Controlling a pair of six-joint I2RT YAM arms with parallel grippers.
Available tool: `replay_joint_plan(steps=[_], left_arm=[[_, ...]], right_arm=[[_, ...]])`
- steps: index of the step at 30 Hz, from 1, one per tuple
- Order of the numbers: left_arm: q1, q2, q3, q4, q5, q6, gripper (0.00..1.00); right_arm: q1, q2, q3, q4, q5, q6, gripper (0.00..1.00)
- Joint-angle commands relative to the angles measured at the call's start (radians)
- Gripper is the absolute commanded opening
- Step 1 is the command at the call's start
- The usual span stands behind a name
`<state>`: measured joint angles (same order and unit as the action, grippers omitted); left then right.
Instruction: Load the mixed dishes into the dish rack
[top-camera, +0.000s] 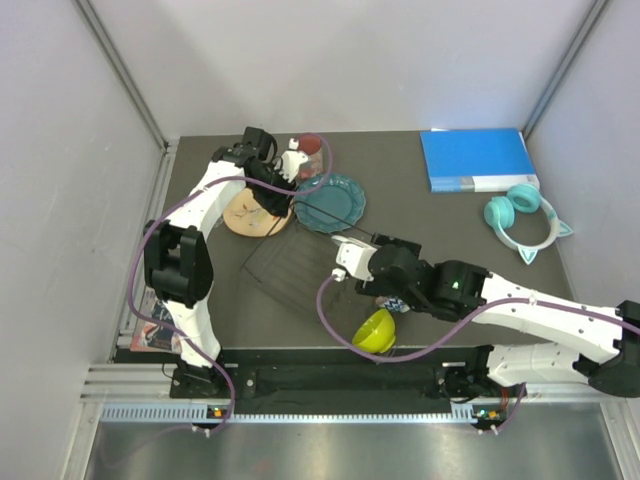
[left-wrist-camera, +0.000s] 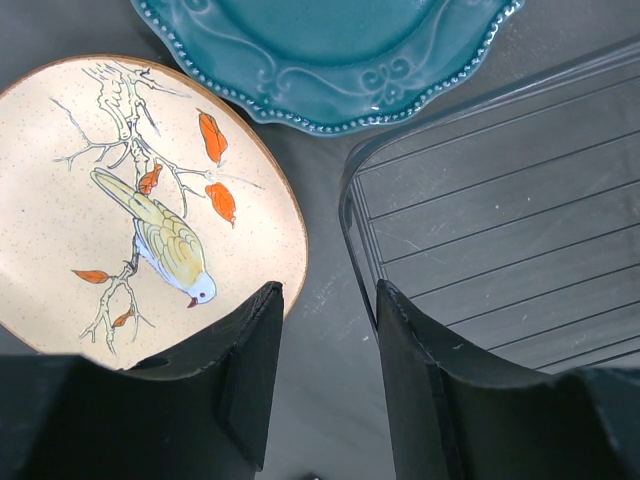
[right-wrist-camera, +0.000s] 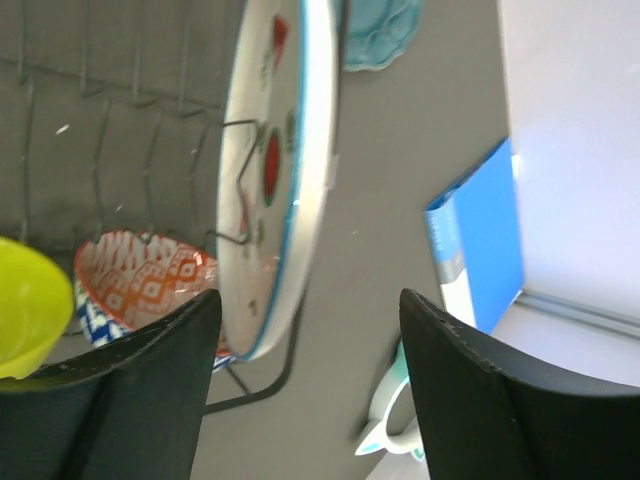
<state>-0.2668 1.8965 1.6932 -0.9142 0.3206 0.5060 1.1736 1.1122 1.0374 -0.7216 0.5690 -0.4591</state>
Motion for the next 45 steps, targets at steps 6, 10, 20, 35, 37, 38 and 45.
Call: replay_joint_plan(steps=[6,10,20,35,37,38,45], left_arm=[[0.023,0.004,0.043,0.001,-0.034,0.012,0.47],[0.023,0.001,0.043,0.003,-0.032,0.012,0.47],[0.023,-0.007,0.039,0.009,-0.043,0.025,0.47],[0.024,-0.019,0.002,0.049,-0.077,0.043,0.47],[0.024,-0.022,-0.009,0.054,-0.087,0.046,0.47],[0.026,-0.022,-0.010,0.058,-0.091,0.048,0.47],[0.026,-0.025,-0.020,0.066,-0.091,0.049,0.47]], right_arm=[[0.000,0.004,0.087,0.111,0.065,-0.095,0.79],[0.000,0.052,0.095,0.166,0.035,-0.112,0.80],[-0.080,0.156,0.104,0.281,-0.058,-0.154,0.81],[-0.187,0.169,0.064,0.289,-0.187,-0.181,0.00],[-0.187,0.146,0.046,0.272,-0.172,-0.179,0.00],[-0.187,0.135,0.041,0.266,-0.169,-0.178,0.00],[-0.187,0.040,-0.040,0.217,-0.121,-0.155,0.00]])
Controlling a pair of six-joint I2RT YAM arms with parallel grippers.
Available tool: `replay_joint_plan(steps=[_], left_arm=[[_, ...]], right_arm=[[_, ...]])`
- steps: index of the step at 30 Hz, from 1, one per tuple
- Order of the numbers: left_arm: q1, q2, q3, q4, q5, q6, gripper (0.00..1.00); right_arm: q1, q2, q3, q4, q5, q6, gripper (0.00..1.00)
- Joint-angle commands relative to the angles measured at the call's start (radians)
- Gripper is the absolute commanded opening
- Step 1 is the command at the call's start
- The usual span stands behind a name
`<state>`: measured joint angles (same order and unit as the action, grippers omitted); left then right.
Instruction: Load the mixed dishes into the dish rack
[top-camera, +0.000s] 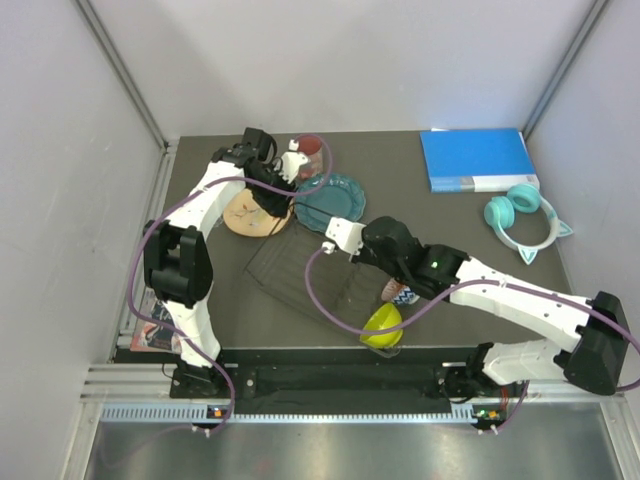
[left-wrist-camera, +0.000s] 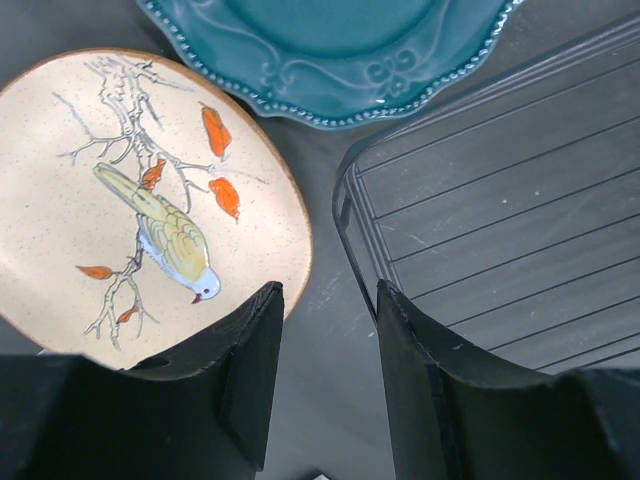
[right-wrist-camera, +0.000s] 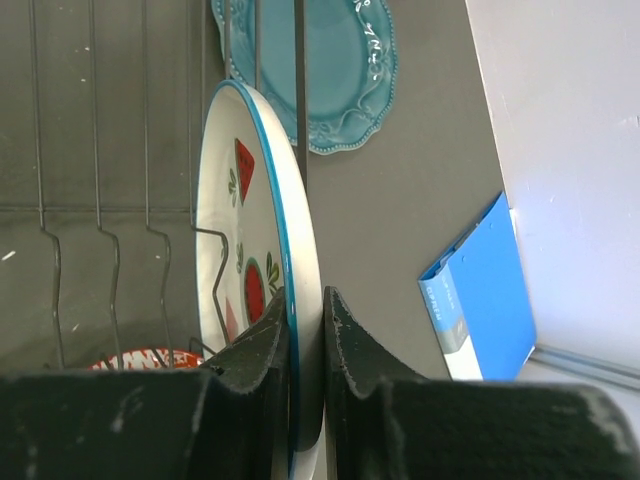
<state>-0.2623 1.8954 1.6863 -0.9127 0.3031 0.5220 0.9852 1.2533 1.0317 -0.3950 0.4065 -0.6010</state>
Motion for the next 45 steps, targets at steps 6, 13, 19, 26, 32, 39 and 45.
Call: replay_joint_plan(steps=[6,13,19,26,32,39,45], left_arm=[[0.020,-0.025,-0.011,0.061,-0.079,0.033,0.47],[0.020,-0.027,-0.013,0.055,-0.071,0.023,0.47],[0.021,-0.033,-0.028,0.043,-0.084,0.021,0.46],[0.023,-0.065,-0.079,0.032,-0.104,-0.008,0.46],[0.023,-0.139,-0.189,-0.005,-0.124,-0.056,0.45],[0.023,-0.232,-0.278,-0.034,-0.098,-0.120,0.52],[0.023,-0.283,-0.300,-0.067,-0.073,-0.154,0.53]], right_arm=[[0.001,-0.141,-0.067,-0.198,0.074,0.035,0.00],[0.001,-0.106,-0.038,-0.284,0.092,0.087,0.46],[0.001,-0.137,0.022,-0.300,0.092,0.113,0.60],[0.003,-0.181,0.175,-0.360,0.092,0.150,0.89],[-0.042,-0.198,0.320,-0.312,0.114,0.259,1.00],[-0.152,-0.167,0.361,-0.425,0.052,0.595,1.00],[-0.350,-0.153,0.312,-0.665,-0.029,0.932,1.00]])
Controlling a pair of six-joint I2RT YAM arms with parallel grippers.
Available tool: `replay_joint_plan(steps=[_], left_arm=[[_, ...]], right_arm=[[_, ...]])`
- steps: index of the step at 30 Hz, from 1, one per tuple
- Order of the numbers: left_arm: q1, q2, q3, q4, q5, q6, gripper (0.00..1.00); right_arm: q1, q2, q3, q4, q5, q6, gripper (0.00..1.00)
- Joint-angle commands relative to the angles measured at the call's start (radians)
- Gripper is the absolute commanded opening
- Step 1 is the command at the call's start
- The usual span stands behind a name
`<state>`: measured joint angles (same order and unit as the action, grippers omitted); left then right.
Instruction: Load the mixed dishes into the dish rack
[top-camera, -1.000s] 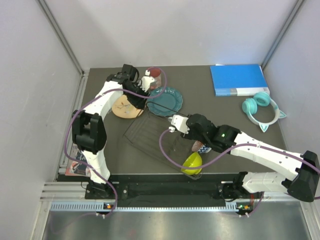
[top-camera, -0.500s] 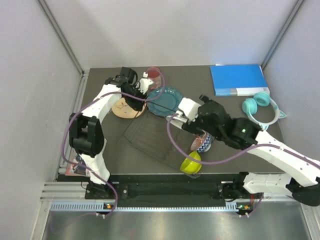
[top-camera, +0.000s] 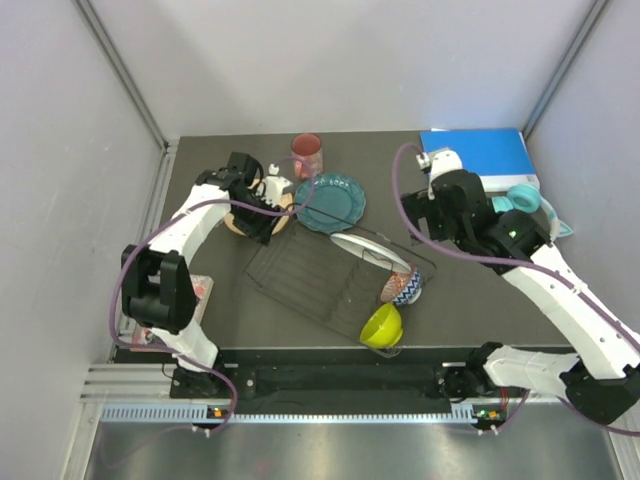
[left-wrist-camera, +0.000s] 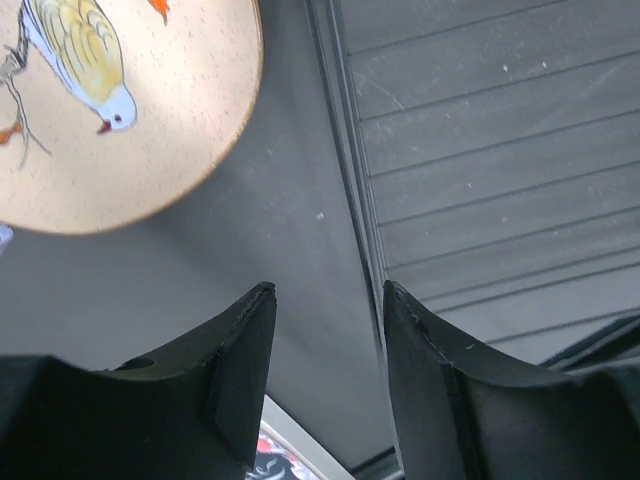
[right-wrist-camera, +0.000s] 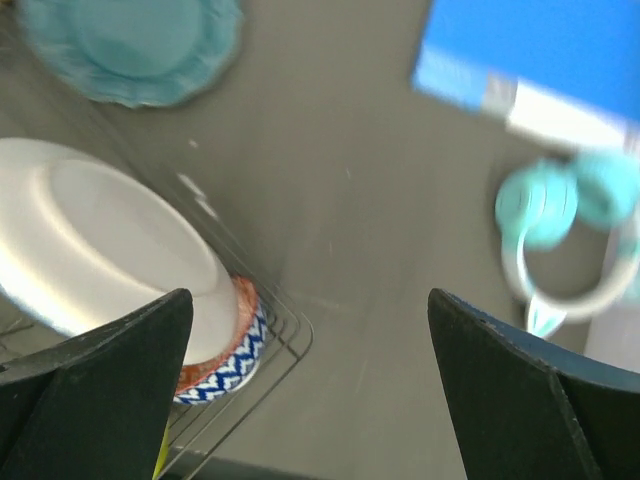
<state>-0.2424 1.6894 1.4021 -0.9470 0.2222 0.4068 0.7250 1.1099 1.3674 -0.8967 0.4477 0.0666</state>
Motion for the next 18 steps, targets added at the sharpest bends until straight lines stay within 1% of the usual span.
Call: replay_joint_plan(steps=[1,2,4,8,11,14,18], left_arm=[[0.003,-0.095,-0.021,-0.036,0.014,-0.039,0.53],[0.003,-0.105,-0.035,-0.039,0.017,-0.040,0.52],[0.003,-0.134,-0.051,-0.055,0.019,-0.042,0.52],[0.003,-0.184,-0.121,-0.056,0.019,-0.034,0.53],[0.003,-0.204,-0.159,-0.056,0.020,-0.033,0.52],[0.003,-0.206,-0.184,-0.035,0.017,-0.036,0.53],[0.003,-0.181,-0.172,-0.030,0.019,-0.042,0.52]], right_arm=[[-0.120,-0.016,-0.045,-0.171,-0.082,0.283,1.00],[-0.133,-0.030,-0.082,-0.183,-0.101,0.320,1.00],[-0.169,-0.047,-0.123,-0.171,-0.131,0.337,1.00],[-0.229,-0.073,-0.237,-0.122,-0.253,0.386,1.00],[-0.282,-0.085,-0.303,-0.093,-0.291,0.404,1.00],[-0.323,-0.088,-0.361,-0.059,-0.380,0.395,1.00],[-0.323,-0.084,-0.390,-0.048,-0.377,0.383,1.00]])
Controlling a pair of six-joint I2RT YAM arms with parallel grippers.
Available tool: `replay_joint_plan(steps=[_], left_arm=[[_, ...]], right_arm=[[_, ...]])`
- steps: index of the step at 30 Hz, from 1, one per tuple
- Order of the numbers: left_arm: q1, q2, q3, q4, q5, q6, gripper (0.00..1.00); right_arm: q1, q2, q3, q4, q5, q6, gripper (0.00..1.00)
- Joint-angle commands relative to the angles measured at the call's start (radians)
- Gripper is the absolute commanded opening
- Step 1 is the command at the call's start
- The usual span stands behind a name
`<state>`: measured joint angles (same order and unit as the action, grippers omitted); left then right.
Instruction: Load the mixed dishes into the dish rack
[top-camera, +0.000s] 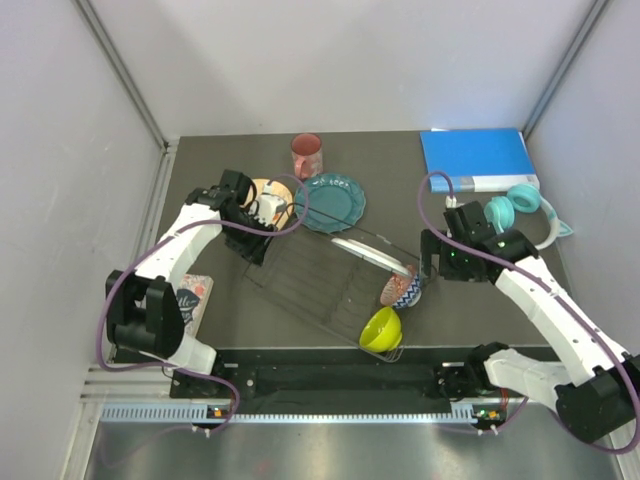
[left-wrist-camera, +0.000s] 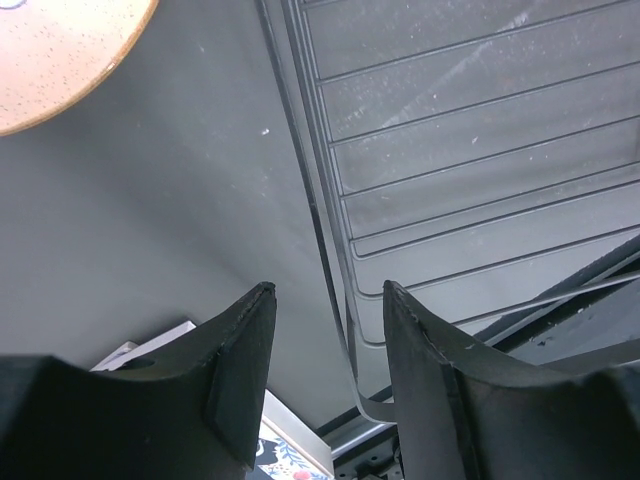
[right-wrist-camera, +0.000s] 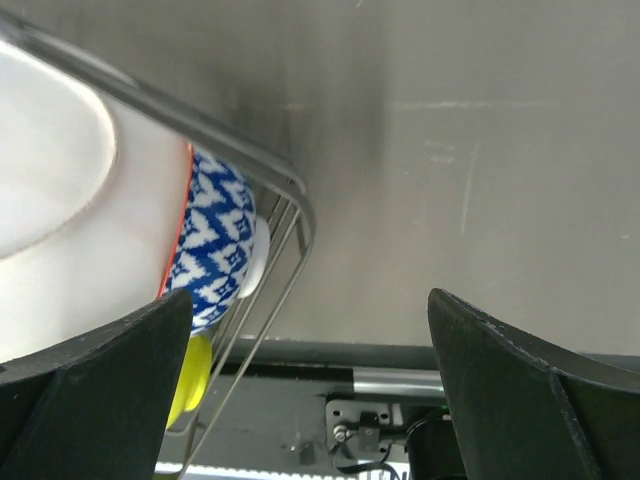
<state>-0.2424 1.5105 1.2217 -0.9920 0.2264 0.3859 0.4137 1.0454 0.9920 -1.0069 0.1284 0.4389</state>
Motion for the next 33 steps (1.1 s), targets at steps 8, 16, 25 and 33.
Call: replay_joint_plan(steps=[8,16,25,33], left_arm=[[0.003,0.002,0.022,0.006,0.013,-0.010,0.52],[0.003,-0.001,0.024,-0.008,0.004,0.021,0.52],[0.003,0.001,0.021,-0.043,0.024,0.056,0.51],[0.000,-0.036,0.004,-0.195,0.169,0.162,0.50]], right_arm=[[-0.055,0.054,-0.053,0.112,0.026,-0.038,1.00],[-0.147,0.194,-0.021,0.206,0.045,-0.080,1.00],[-0.170,0.292,0.051,0.257,0.027,-0.091,1.00],[-0.179,0.321,0.083,0.274,0.024,-0.106,1.00]])
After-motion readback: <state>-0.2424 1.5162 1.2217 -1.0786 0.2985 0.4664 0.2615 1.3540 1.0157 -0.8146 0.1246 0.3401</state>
